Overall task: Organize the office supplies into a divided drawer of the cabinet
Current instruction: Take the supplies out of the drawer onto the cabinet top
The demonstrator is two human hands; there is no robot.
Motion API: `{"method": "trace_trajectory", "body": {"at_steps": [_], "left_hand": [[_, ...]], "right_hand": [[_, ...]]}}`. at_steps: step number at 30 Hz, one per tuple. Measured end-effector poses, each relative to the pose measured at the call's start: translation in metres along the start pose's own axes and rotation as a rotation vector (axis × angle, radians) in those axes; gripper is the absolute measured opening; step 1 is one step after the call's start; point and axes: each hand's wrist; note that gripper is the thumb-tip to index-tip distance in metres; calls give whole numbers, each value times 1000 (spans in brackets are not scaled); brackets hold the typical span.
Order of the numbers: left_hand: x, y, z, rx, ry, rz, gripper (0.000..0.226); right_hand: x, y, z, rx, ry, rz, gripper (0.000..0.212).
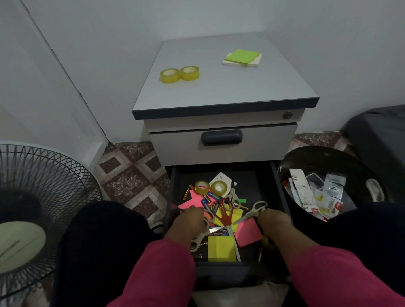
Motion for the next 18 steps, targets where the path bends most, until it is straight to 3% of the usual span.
{"method": "trace_trajectory", "body": {"at_steps": [2, 4, 9, 12, 17, 18], "left_hand": [[4, -4, 3, 28, -101, -19, 60], [6, -3, 8, 54, -167, -107, 64], [2, 5, 8, 139, -72, -66, 37], [0, 0, 2, 3, 33, 270, 11], [-1, -6, -11, -333, 92, 683, 8], [1, -6, -12, -390, 82, 708, 21]], "right_hand": [[-1, -1, 1, 8, -14, -11, 57], [0, -2, 0, 15, -29, -33, 60], [0, -1, 3, 31, 40, -3, 50], [2, -2, 4, 37, 80, 15, 44], [2, -3, 8, 27, 102, 23, 42], [1, -3, 10, 20, 97, 35, 42]]}}
Point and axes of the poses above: each hand's wrist, its own z-axis away from the middle knuckle, its own x-axis out of the palm, y = z × x, and after that the axes turned 4 degrees about y, right-handed
